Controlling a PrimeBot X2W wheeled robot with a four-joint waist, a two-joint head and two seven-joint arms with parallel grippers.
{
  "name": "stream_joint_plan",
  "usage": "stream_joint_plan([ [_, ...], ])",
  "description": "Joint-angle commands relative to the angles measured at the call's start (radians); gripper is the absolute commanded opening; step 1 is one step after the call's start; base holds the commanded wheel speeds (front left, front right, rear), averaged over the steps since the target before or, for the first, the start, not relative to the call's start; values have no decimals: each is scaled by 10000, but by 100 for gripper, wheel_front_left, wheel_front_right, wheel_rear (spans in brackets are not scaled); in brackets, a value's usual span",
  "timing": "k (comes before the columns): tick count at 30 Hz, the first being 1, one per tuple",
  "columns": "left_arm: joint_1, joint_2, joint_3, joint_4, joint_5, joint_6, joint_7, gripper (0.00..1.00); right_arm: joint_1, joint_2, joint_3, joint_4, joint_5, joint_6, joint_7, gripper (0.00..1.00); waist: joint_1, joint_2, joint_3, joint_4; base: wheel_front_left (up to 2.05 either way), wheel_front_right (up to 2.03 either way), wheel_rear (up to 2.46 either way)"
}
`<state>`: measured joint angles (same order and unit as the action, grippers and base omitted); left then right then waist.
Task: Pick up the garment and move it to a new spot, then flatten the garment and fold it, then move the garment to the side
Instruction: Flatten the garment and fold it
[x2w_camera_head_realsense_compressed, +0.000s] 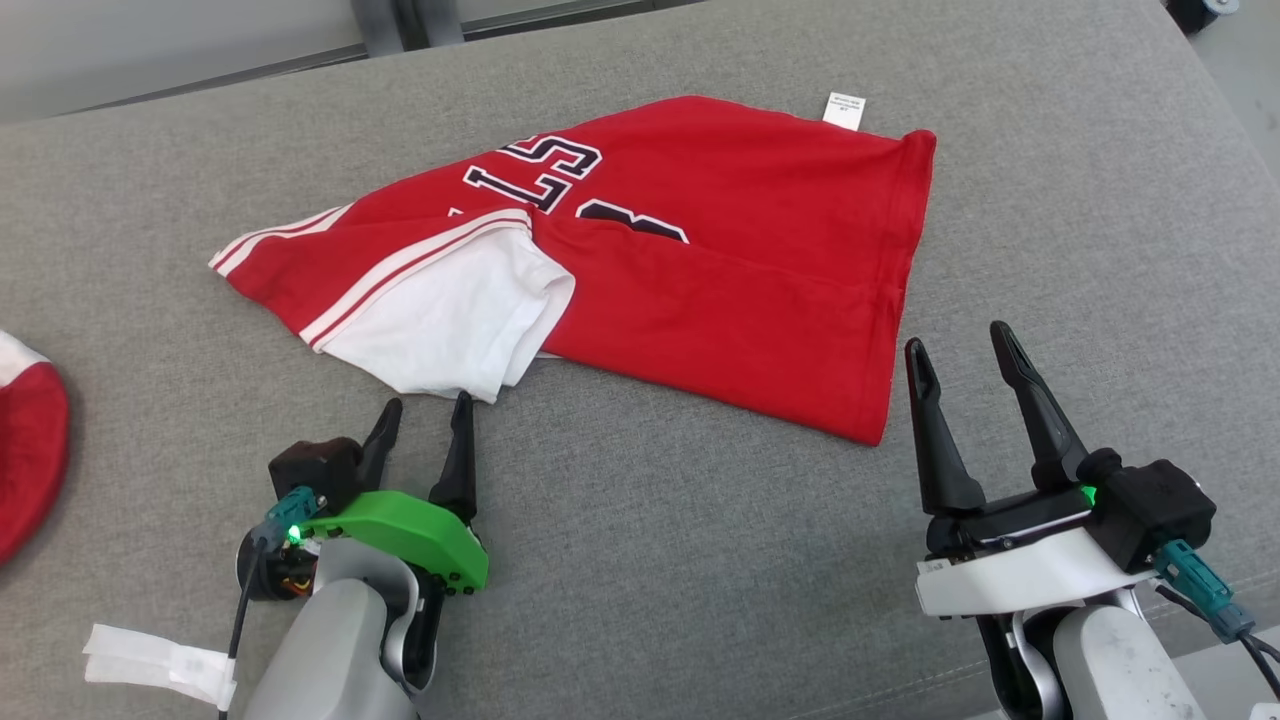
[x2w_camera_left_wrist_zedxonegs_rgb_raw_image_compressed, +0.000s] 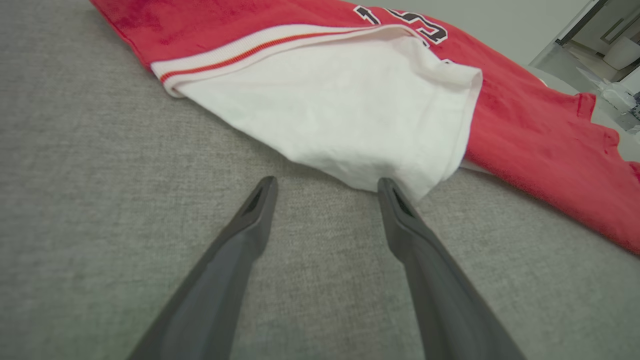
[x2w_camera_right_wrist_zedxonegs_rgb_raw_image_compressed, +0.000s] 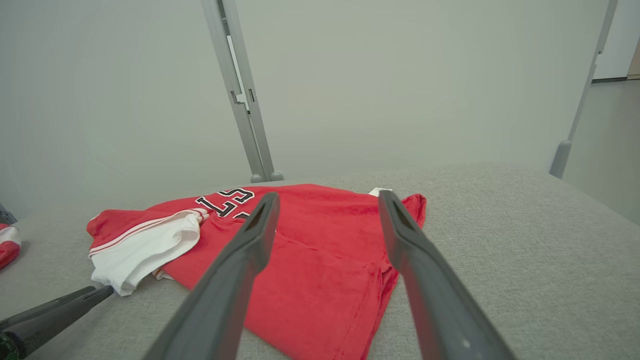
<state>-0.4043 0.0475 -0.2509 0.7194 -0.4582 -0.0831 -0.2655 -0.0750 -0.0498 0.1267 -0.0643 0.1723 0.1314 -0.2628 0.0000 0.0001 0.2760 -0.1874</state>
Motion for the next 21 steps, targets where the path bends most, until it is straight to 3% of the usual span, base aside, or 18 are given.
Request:
stream_joint_plan([
  [1, -112, 56, 74, -35, -12, -69, 21, 100, -151, -11, -17, -53, -37, -15, -31, 100, 0, -1, 146, -115, 0, 0, 0],
  [6, -68, 49, 90, -528, 277, -255, 18, 97, -169, -11, -36, -36, 28, -14, -31, 100, 0, -1, 231, -189, 0, 0, 0],
  [8, -24, 49, 43, -667, 399, -315, 17, 7, -167, -11, -51, -7, 69, -14, -31, 100, 0, -1, 230, -204, 0, 0, 0],
  [9, -1, 49, 2, -718, 433, -334, 17, 0, -166, -11, -53, 5, 85, -14, -31, 100, 0, -1, 223, -209, 0, 0, 0],
  [21, 861, 52, 178, -2268, 503, -486, 12, 0, 126, -11, -197, 47, 220, -14, -31, 100, 0, -1, -152, 113, 0, 0, 0],
])
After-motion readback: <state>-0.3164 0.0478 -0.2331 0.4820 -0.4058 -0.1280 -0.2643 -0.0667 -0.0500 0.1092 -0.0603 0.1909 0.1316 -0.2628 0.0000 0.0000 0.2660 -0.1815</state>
